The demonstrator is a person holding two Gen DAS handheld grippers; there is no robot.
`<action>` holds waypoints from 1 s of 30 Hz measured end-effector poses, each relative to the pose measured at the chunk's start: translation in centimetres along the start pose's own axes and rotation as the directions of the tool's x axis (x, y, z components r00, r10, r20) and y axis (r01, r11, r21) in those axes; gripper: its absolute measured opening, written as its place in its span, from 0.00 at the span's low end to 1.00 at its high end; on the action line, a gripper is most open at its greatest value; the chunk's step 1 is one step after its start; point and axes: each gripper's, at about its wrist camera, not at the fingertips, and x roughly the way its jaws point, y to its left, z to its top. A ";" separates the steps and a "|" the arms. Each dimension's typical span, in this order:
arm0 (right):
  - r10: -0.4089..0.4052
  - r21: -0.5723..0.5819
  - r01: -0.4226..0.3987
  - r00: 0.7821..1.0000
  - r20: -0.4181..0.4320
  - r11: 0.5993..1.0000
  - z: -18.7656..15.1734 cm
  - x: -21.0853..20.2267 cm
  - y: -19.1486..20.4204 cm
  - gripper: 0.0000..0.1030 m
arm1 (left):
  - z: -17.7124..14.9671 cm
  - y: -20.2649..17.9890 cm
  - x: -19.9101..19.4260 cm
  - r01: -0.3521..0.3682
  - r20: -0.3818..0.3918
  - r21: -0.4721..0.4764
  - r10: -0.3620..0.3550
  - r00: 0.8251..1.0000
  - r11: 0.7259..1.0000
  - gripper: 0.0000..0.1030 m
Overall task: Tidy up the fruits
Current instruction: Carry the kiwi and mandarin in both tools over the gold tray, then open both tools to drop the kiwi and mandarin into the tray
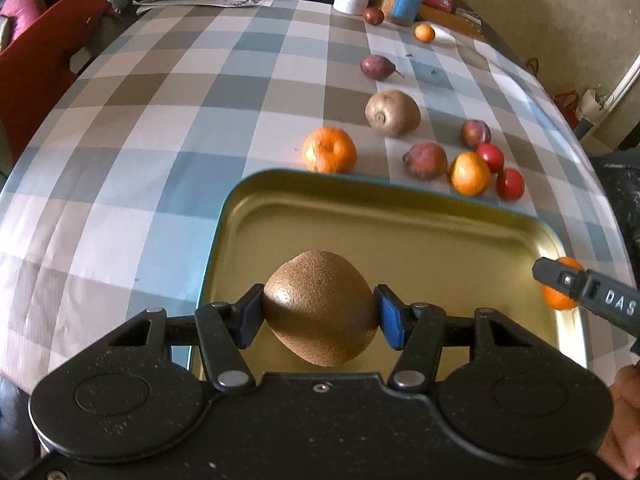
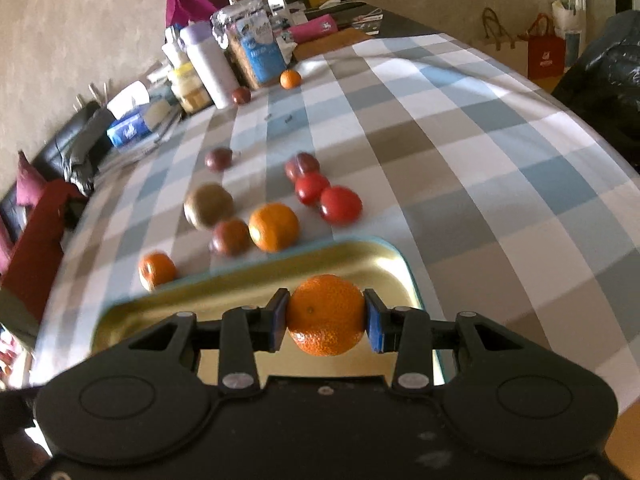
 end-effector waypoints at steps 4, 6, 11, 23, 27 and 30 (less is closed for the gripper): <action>0.017 -0.033 -0.017 1.000 -0.009 0.999 -1.6 -0.5 0.0 0.40 | -0.9 -0.2 0.1 -0.004 -0.010 0.007 0.004 1.000 1.000 0.60; 0.030 -0.047 -0.031 0.999 -0.012 0.998 -2.2 -0.8 0.2 0.40 | -1.2 -0.2 0.2 -0.006 -0.017 0.009 0.006 1.000 1.000 0.60; 0.030 -0.117 -0.027 0.999 0.022 0.993 -3.2 -1.8 1.1 0.40 | -1.6 -0.1 0.2 -0.016 -0.022 0.010 0.016 1.000 1.000 0.60; 0.035 -0.150 -0.034 0.999 0.001 0.988 -3.6 -1.3 2.0 0.40 | -1.8 0.1 0.4 -0.023 -0.022 0.010 0.023 0.999 1.000 0.60; 0.039 -0.147 -0.041 0.999 -0.016 0.988 -3.7 -1.1 2.0 0.40 | -1.8 -0.2 -0.8 -0.026 0.043 0.029 0.025 0.999 0.999 0.60; 0.040 -0.146 -0.043 0.999 -0.023 0.988 -3.7 -1.0 2.1 0.40 | -1.6 -0.5 -1.1 -0.037 0.066 0.048 0.034 0.997 0.998 0.60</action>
